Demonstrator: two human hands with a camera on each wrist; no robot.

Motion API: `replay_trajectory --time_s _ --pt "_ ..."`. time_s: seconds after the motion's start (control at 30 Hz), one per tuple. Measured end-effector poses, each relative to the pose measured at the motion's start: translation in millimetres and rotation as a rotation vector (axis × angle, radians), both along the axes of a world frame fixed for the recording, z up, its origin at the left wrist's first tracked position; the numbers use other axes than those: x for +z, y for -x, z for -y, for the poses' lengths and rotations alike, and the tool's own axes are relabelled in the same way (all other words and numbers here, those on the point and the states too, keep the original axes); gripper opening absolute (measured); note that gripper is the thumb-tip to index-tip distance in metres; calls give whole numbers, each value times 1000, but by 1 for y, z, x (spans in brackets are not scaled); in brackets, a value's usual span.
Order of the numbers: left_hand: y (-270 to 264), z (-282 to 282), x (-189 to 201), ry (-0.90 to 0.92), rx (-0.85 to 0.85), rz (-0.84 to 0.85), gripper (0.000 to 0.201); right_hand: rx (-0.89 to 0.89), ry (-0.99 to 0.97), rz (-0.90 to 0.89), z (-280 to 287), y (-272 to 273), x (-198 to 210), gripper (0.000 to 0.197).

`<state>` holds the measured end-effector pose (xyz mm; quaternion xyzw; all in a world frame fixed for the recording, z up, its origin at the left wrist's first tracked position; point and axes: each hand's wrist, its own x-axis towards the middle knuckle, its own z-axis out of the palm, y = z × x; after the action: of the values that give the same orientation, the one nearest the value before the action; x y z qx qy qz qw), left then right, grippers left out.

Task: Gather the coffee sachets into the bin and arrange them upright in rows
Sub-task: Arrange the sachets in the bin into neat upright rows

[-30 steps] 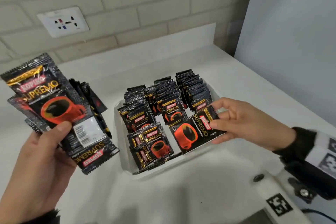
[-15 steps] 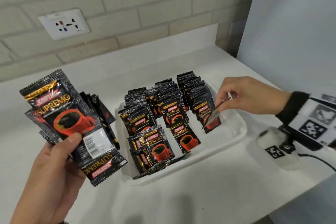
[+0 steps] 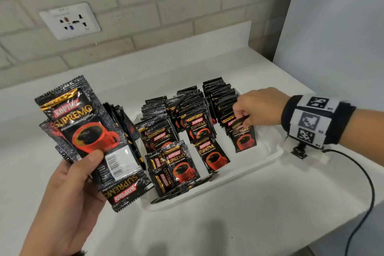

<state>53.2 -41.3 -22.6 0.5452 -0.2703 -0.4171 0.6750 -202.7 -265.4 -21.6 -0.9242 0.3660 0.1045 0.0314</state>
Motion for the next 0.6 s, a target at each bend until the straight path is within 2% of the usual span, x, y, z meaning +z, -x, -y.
replay_trajectory --time_s 0.13,0.27,0.43,0.53,0.57,0.6 --pt "-2 -1 -1 11 13 -6 77 12 118 -33 1 -5 4 17" --pt "-1 0 1 19 28 -8 84 19 219 4 6 -8 6 15" --pt "1 -1 2 -3 10 -12 85 25 217 -100 7 -9 4 22" --pt "4 -2 3 16 18 -6 68 32 227 -141 4 -10 5 20" --pt "6 -3 3 12 21 -11 53 43 240 -151 3 -10 5 18" --pt "3 -4 -2 38 10 -42 27 55 251 -164 3 -11 5 18"
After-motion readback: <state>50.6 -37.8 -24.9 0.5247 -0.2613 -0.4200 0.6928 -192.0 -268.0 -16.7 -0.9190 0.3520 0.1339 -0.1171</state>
